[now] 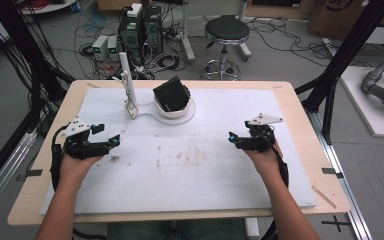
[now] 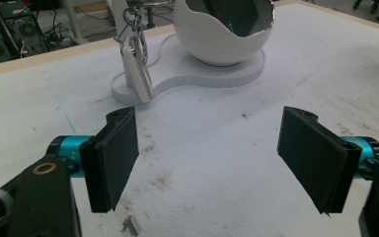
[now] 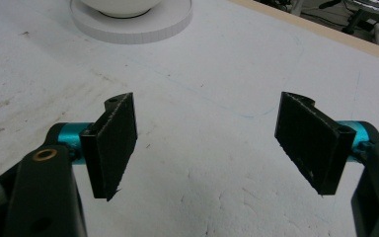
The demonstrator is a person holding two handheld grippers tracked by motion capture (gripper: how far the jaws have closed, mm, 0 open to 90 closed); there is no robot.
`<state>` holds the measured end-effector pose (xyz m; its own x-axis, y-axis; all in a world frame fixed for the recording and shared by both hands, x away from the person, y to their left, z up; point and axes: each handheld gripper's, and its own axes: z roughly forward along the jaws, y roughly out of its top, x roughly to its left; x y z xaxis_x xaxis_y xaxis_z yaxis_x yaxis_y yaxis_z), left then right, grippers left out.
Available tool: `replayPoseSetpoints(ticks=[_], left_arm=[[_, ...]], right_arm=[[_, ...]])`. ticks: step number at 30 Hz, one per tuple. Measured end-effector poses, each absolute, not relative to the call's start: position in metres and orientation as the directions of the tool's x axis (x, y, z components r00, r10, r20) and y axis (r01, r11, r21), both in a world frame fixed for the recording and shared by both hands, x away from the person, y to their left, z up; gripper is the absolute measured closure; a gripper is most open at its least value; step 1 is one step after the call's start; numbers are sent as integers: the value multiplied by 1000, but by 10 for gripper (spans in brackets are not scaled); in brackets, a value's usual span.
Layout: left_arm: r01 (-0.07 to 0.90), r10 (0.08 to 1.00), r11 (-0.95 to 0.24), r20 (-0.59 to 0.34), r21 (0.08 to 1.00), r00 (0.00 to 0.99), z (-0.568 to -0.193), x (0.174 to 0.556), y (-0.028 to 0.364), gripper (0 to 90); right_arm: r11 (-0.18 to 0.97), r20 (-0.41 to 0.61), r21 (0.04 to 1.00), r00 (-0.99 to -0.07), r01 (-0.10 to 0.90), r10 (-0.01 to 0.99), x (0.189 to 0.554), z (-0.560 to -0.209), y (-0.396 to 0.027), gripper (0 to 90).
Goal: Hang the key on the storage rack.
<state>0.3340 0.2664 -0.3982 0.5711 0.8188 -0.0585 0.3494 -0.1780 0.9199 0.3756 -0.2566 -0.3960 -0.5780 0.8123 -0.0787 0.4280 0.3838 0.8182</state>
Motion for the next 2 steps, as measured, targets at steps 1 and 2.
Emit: replayPoseSetpoints(ticks=[1, 2], left_arm=[[354, 820, -179, -60, 918, 569, -398, 334, 266, 237], [354, 819, -182, -58, 917, 571, -398, 334, 267, 237]], right_arm=[[380, -76, 820, -576, 429, 814, 376, -396, -256, 245], [383, -76, 818, -578, 430, 812, 375, -396, -255, 245]])
